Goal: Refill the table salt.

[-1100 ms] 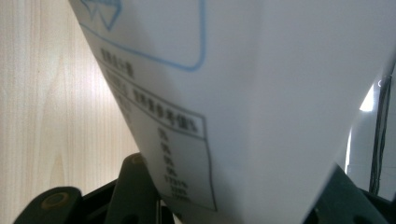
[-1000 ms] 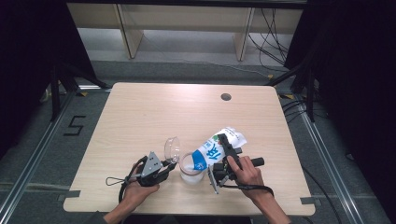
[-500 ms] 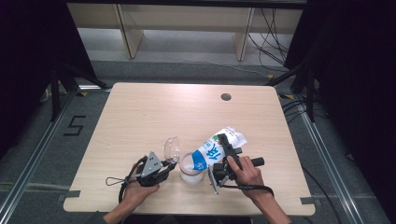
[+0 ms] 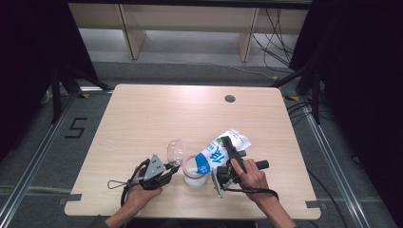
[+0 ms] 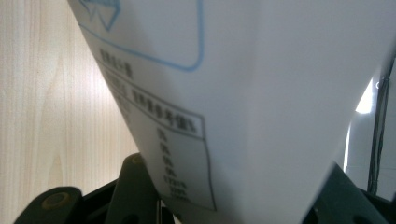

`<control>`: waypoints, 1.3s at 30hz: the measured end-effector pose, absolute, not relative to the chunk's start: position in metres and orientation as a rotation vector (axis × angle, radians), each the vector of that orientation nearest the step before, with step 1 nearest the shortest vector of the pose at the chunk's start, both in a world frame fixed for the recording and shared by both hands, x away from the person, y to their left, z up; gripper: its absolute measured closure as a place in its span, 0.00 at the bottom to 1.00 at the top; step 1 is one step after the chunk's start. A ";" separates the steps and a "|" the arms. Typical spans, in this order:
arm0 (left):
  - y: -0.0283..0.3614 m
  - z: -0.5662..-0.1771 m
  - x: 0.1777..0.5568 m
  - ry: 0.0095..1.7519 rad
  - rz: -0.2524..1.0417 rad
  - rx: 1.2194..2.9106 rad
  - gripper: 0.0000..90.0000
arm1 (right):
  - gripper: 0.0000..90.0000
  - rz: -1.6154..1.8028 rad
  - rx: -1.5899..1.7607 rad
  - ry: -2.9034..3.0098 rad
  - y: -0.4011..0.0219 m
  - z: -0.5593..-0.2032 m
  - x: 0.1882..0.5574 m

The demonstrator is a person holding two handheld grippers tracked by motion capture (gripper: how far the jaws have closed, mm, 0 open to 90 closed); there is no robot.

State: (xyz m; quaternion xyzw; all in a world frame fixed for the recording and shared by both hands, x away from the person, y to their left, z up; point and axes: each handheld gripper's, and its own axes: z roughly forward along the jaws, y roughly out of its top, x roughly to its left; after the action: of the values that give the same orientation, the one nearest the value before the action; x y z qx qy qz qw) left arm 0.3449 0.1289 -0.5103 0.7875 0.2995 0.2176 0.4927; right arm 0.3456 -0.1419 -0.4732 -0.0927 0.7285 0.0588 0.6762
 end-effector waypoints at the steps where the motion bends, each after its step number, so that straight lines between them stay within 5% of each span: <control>1: 0.129 -0.510 0.344 0.731 0.530 1.918 0.86 | 0.65 0.126 -0.203 1.635 -0.142 -0.473 0.345; 39: 0.129 -0.510 0.345 0.729 0.531 1.911 0.86 | 0.65 0.152 -0.198 1.624 -0.142 -0.474 0.346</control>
State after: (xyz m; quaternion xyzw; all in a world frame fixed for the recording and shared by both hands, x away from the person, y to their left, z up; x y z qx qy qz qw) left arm 0.3447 0.1289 -0.5102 0.7873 0.3003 0.2187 0.4921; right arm 0.3458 -0.1419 -0.4743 -0.0881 0.7236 0.0679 0.6812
